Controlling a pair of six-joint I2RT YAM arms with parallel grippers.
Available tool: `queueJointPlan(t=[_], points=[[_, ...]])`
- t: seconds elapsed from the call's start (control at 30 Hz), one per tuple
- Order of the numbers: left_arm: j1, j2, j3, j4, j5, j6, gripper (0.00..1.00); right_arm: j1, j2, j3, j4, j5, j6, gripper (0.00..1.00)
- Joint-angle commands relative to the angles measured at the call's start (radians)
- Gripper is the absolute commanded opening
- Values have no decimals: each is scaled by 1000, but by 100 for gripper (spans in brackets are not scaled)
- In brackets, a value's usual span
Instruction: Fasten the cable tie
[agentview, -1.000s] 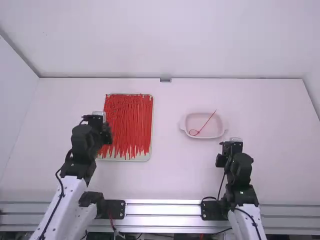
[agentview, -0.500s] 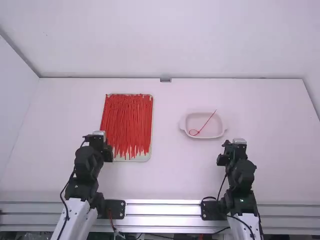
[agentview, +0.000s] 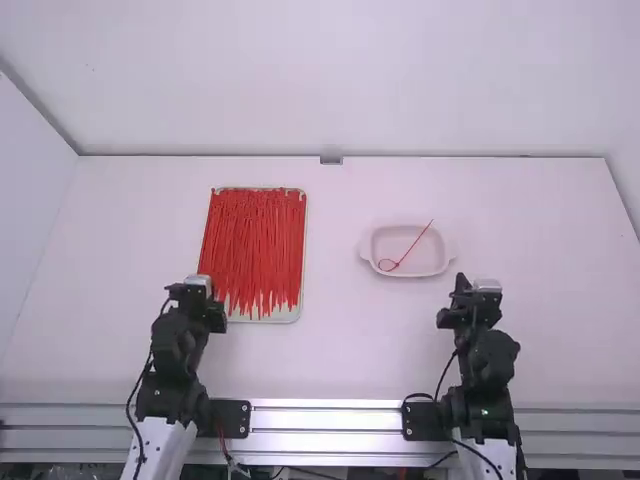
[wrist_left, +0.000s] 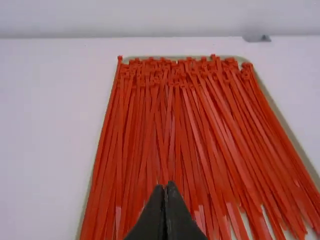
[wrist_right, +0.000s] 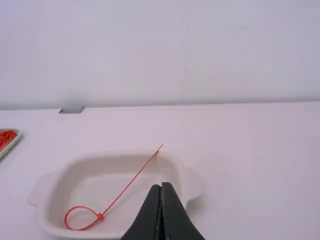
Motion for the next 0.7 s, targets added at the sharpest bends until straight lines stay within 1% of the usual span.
queueJointPlan(t=[0.0,0.3,0.67], points=[[-2,-37,-10,-5,-2,1,0,3,-28,-11,-7,3,4,0],[-2,-150,-10,-5,-2,1,0,3,-28,-11,-7,3,4,0],[-2,-242,-10,-5,-2,1,0,3,-28,-11,-7,3,4,0]])
